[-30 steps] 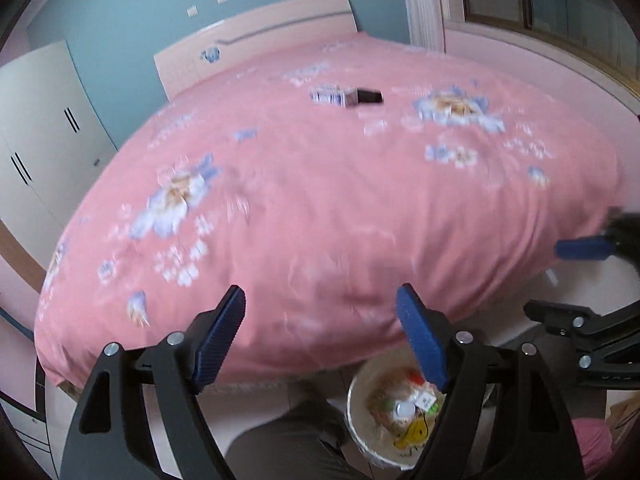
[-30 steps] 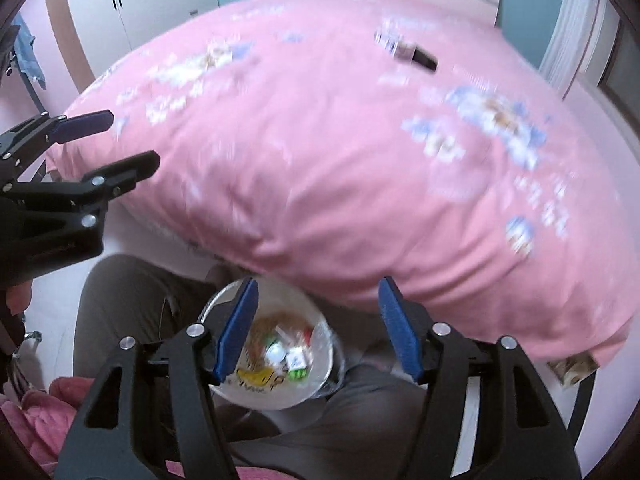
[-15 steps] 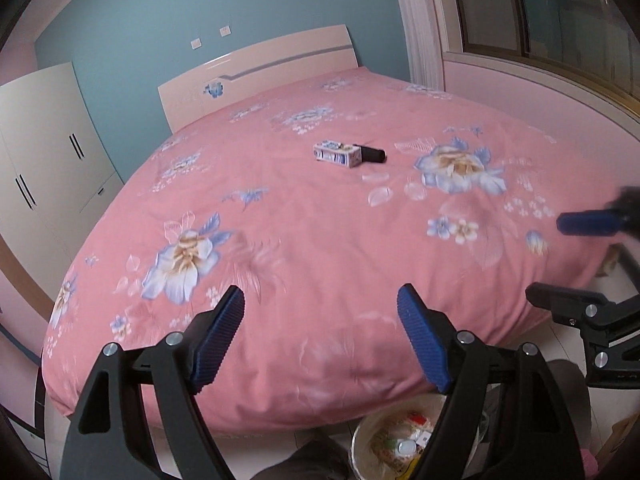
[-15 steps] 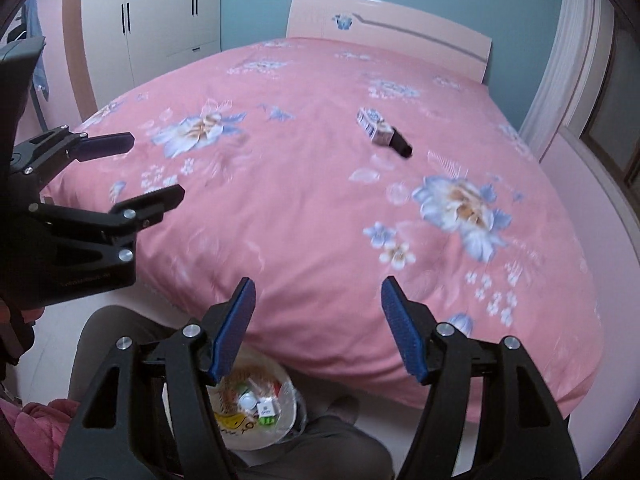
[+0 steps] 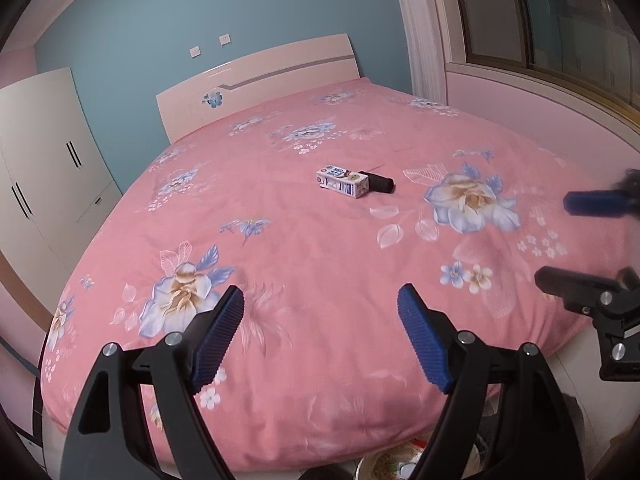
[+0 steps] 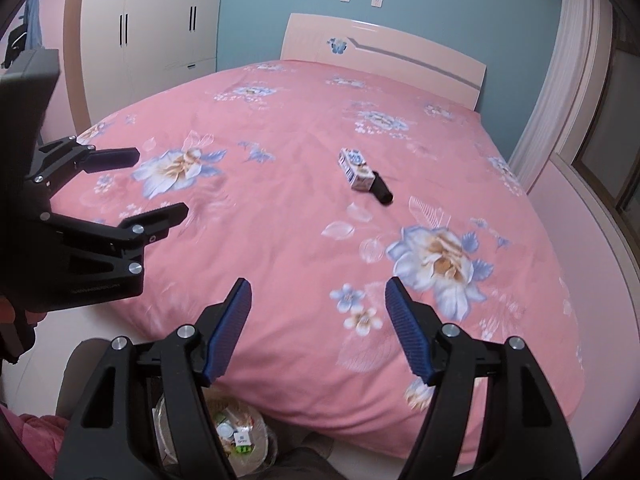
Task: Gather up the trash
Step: 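Move both open tools back over the bed toward the milk carton, then grasp the white milk carton with the left tool while the right tool grasps the black foam handle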
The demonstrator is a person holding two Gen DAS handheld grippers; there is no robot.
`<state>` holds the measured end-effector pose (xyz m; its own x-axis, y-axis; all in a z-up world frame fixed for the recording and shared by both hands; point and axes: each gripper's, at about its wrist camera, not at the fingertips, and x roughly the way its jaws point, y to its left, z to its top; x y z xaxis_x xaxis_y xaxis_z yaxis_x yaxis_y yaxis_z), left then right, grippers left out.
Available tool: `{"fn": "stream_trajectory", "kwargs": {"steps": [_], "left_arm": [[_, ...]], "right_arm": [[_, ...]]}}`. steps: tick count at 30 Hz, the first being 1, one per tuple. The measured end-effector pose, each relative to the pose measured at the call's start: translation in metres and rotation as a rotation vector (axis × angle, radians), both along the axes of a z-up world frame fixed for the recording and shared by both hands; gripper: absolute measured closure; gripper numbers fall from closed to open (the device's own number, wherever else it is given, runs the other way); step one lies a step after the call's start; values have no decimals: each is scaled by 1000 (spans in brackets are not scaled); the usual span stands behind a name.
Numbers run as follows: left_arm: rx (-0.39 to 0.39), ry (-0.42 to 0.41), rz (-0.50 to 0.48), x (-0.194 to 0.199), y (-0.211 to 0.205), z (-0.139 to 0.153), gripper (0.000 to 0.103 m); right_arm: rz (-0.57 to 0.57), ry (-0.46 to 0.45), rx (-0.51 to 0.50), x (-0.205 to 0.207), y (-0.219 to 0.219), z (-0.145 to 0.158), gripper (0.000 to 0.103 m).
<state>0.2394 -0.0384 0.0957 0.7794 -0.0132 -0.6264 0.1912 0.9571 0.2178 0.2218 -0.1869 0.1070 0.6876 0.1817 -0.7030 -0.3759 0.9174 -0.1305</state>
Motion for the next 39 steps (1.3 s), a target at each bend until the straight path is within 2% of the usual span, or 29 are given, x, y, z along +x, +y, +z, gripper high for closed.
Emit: {"fn": "stream_trajectory", "kwargs": {"steps": [8, 21, 29, 34, 39], "left_arm": [[-39, 25, 22, 67, -5, 12, 21], [-131, 196, 54, 225, -34, 2, 21], [-163, 296, 135, 322, -55, -30, 17], [-145, 356, 214, 383, -67, -62, 15], [-134, 400, 283, 427, -73, -96, 15]], "right_arm": [[-20, -6, -2, 55, -13, 4, 34], [-46, 38, 8, 177, -47, -12, 34], [-31, 102, 36, 253, -60, -51, 34], [-11, 136, 25, 298, -59, -84, 34], [-6, 198, 22, 339, -54, -124, 34]]}}
